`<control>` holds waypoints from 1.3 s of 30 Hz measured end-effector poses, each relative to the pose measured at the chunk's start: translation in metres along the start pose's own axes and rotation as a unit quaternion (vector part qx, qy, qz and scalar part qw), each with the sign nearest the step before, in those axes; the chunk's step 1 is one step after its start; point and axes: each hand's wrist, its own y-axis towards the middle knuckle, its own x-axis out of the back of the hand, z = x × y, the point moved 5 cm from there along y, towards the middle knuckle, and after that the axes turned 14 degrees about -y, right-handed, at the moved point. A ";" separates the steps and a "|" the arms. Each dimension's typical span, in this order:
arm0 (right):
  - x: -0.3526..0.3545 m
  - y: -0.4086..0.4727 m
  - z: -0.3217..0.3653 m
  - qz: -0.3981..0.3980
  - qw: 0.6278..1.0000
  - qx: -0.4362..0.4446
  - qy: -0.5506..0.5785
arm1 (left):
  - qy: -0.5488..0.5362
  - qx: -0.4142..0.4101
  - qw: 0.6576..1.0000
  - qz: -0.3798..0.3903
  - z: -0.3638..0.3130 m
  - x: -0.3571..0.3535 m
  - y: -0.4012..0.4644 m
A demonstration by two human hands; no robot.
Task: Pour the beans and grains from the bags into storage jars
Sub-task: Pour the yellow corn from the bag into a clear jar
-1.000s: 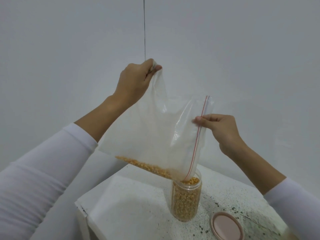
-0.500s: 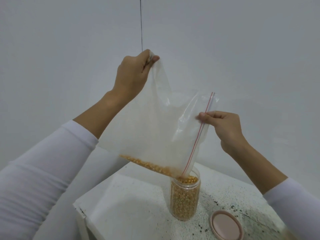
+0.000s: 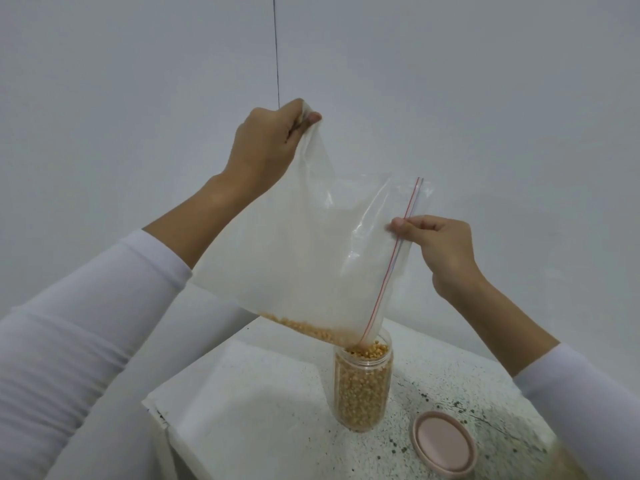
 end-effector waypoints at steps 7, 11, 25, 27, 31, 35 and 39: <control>-0.002 0.000 0.002 0.000 1.000 -0.004 0.002 | -0.006 0.002 1.000 -0.004 0.002 0.002 -0.002; -0.007 -0.001 0.000 0.015 1.000 -0.003 -0.010 | 0.002 0.002 1.000 0.006 0.001 0.002 0.000; -0.007 -0.002 -0.004 0.005 1.000 -0.009 -0.018 | 0.009 0.014 0.999 0.048 -0.001 -0.011 -0.005; -0.002 0.000 -0.004 -0.019 1.000 -0.011 0.005 | -0.017 0.011 1.000 0.008 -0.002 -0.005 -0.001; -0.001 0.001 -0.002 -0.006 1.000 -0.009 0.002 | -0.003 0.016 1.000 0.007 -0.005 -0.004 0.004; 0.004 0.001 -0.004 -0.027 0.999 -0.015 0.009 | -0.004 0.010 1.000 0.010 -0.007 -0.008 0.004; 0.003 0.001 -0.005 -0.017 1.000 -0.017 0.003 | -0.003 0.006 1.000 0.011 -0.010 -0.010 0.006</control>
